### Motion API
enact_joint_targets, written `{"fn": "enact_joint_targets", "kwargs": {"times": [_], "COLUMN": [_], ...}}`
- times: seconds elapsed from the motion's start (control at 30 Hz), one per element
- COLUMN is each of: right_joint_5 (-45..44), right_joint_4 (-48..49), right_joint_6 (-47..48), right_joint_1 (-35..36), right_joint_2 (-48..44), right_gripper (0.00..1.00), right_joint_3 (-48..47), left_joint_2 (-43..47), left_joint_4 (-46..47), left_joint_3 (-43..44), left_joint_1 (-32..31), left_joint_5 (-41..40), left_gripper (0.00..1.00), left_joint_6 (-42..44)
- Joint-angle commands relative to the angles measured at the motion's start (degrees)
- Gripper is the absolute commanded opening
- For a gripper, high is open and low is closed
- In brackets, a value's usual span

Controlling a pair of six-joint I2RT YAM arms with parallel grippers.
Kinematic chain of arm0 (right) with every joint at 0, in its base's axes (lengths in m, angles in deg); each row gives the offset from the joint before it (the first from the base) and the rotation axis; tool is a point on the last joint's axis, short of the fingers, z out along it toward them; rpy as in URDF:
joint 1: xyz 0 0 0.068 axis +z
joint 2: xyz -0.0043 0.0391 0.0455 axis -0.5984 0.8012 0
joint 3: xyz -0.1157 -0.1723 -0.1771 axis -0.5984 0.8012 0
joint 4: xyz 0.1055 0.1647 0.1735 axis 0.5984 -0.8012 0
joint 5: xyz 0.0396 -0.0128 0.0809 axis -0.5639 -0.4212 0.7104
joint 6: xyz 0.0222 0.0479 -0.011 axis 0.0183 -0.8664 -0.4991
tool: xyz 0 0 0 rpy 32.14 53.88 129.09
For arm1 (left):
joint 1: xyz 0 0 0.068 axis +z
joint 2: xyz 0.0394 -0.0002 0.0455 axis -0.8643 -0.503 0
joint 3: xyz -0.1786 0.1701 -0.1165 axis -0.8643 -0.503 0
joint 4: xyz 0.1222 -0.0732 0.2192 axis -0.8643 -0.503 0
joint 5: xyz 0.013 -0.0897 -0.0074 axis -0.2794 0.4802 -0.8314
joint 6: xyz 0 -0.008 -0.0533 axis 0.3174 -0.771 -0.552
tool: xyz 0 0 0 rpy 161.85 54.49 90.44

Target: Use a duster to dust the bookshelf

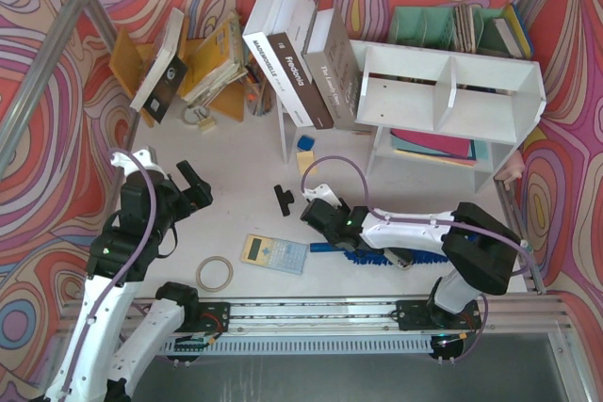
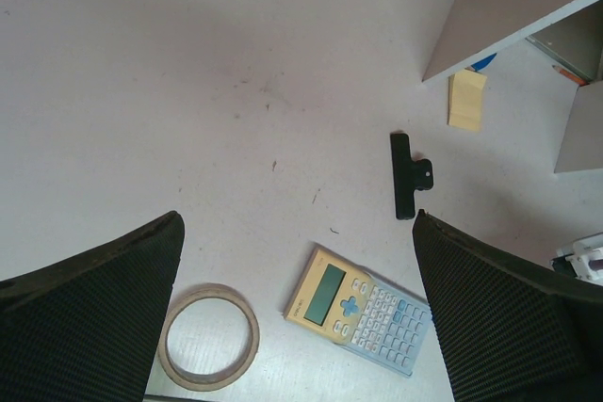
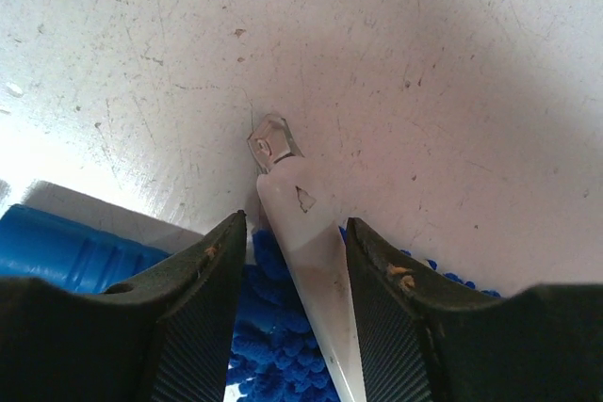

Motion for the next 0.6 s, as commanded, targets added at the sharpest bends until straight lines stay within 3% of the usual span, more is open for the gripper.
{"fn": "enact_joint_targets", "kwargs": {"times": [0.0,0.57], "right_joint_5": [-2.39,-4.94], "right_joint_4": [-0.73,-1.82], "right_joint_6": [0.63,2.33], "right_joint_1": [0.35,0.36], "right_joint_2": [1.68,2.95], "right_gripper": [0.47,0.28], "right_joint_3": [-0.87,-4.2], "left_joint_2": [0.67,0.67], "left_joint_4": [0.69,0.66], "left_joint_3": [-1.05,-0.97], "left_joint_1": [-0.08,0.01], "left_joint_5": [-0.98,-1.37], "left_gripper": [0.98,0.98], "left_joint_6": [0.42,0.34]}}
